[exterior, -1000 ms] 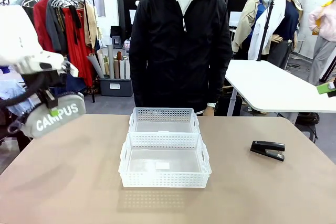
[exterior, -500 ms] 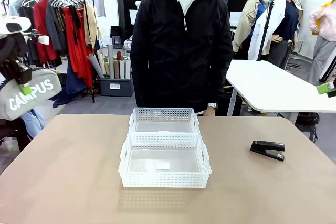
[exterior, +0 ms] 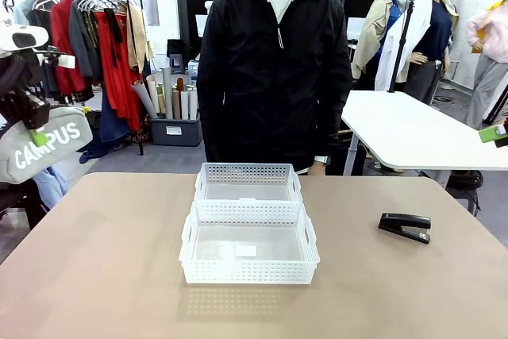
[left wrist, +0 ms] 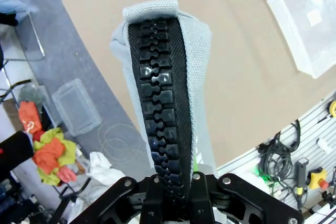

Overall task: Distribute items into two baskets.
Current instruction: Move the picked Pencil pouch towards the Organizing basket indicated by the person, stopping as directed.

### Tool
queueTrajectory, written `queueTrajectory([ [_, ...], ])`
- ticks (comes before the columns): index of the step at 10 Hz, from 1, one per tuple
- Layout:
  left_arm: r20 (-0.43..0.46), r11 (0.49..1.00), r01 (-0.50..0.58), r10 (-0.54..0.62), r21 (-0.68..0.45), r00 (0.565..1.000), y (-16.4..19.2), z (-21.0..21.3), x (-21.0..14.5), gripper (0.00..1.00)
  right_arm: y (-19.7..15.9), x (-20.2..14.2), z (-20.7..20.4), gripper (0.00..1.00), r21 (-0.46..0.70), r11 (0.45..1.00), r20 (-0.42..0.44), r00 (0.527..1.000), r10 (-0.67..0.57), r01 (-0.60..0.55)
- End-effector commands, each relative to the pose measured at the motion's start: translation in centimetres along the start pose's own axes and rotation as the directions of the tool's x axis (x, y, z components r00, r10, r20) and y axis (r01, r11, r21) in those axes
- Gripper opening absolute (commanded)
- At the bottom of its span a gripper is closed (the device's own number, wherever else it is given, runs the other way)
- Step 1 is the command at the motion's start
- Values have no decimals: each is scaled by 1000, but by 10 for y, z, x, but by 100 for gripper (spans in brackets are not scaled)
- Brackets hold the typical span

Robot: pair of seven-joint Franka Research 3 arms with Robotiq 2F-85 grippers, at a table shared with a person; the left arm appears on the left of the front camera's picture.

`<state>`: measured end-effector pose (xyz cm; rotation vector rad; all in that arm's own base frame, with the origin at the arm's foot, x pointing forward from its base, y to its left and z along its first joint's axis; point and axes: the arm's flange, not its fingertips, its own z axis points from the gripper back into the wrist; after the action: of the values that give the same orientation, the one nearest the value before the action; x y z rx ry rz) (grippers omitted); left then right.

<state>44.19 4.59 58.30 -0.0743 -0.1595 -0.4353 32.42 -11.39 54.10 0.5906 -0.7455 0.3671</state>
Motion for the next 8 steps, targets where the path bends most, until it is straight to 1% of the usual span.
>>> queueTrajectory([
  [1, 8, 1000, -3, 3, 4, 1000, 1, 3, -1, 0, 0, 1, 0, 100, 14, 1000, 16, 1000, 11, -11],
  [8, 8, 1000, -3, 3, 4, 1000, 1, 3, -1, 0, 0, 1, 0, 100, 14, 1000, 16, 1000, 11, -11],
])
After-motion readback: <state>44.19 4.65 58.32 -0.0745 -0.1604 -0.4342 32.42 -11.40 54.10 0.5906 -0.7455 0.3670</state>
